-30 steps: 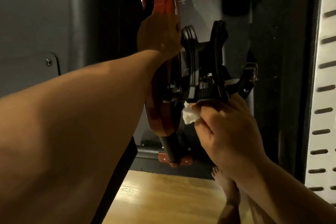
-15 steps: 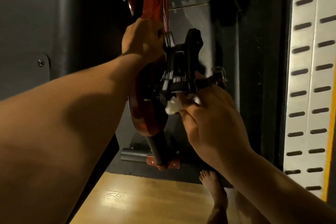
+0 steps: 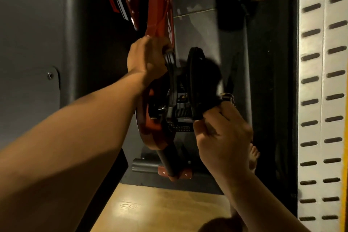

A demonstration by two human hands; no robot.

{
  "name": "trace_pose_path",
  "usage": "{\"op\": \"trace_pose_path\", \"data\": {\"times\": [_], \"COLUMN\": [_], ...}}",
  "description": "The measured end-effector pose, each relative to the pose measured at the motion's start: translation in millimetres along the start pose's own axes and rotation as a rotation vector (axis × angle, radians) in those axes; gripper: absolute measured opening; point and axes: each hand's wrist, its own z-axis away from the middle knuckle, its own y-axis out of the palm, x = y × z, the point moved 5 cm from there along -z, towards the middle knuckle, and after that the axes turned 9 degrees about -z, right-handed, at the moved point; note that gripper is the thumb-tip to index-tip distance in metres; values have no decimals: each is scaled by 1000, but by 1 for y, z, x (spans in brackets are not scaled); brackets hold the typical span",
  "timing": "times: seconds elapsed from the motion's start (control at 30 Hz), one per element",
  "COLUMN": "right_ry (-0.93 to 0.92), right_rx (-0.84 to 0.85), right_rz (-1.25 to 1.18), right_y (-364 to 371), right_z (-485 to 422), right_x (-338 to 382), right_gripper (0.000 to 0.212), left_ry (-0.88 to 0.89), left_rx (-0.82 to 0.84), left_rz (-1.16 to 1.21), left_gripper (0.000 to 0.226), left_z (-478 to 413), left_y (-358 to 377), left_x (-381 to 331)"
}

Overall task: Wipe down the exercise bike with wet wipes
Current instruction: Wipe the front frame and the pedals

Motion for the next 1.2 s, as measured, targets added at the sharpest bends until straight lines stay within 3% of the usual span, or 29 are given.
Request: {"op": "trace_pose_path", "data": {"times": [0.27,0.47,0.67,0.73,0.83,0.9,0.97,1.0,1.1,1.2], "right_ry": [18,66,64,96,176,224,68,28,123,288], "right_rx": [73,83,287,465,745,628,426,431,631,532], "right_rz": [8,22,55,65,115,-37,-128,-139,-34,20], "right_y": [-9,-3,-8,-10,-22,-44,-54,-45,9,18], "right_z": [-8,-10,-21,-29,-37,-60,-87,-95,-106,-100], "right_x": [2,6,11,19,26,35,54,61,50,22], "right_gripper": [4,16,9,6,10,9,15,20,8,6], "left_ry": [-9,-35,-29,-108,-299,-254,-249,-266,-273,-368], "left_rx": [-14,-18,-41,11,51,249,378,385,369,417], "left_rz": [-23,-18,27,158,720,844,982,1011,1043,917], "left_gripper": [16,23,34,32,41,53,46,38,16,9], "left_z": [1,3,1,2,10,23,40,44,46,55], "left_y": [3,-1,1,4,1,5,11,11,2,-7], "left_x": [2,-2,-3,1,-4,-20,-32,-32,-37,-45]}}
